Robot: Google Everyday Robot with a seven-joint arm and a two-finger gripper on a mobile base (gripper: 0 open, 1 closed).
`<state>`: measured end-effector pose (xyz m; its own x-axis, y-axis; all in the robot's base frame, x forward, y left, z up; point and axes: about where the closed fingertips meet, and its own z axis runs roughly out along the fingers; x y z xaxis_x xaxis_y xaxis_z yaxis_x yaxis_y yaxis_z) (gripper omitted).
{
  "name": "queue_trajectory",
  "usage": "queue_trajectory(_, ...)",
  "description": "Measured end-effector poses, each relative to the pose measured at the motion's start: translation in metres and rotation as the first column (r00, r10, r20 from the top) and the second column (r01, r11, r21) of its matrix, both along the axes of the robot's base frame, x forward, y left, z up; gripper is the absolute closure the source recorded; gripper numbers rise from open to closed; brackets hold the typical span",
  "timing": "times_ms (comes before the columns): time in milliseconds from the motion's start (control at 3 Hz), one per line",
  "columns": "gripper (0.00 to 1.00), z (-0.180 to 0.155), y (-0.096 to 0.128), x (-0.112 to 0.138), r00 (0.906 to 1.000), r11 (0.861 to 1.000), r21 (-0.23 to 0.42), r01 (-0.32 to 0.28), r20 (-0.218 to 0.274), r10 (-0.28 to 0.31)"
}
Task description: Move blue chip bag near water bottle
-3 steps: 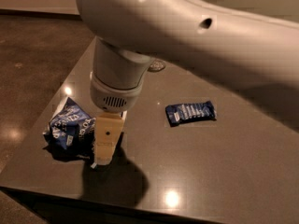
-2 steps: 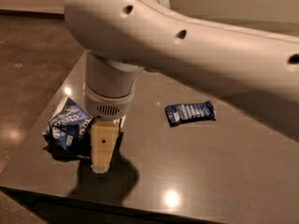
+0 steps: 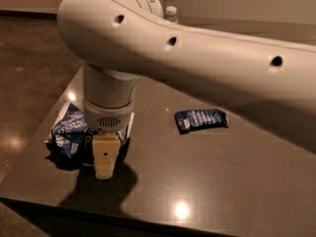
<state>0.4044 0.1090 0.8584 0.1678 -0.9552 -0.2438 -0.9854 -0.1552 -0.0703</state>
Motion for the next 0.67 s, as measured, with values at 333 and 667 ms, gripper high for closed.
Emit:
queue_trajectory(333, 0.54, 0.008, -0.005, 0.009, 1.0, 1.0, 0.006, 0.008, 0.003, -0.008)
queue_trajectory(667, 0.78, 0.022, -0.009, 0.024, 0.9996, 0.999, 0.032, 0.027, 0.007, -0.027)
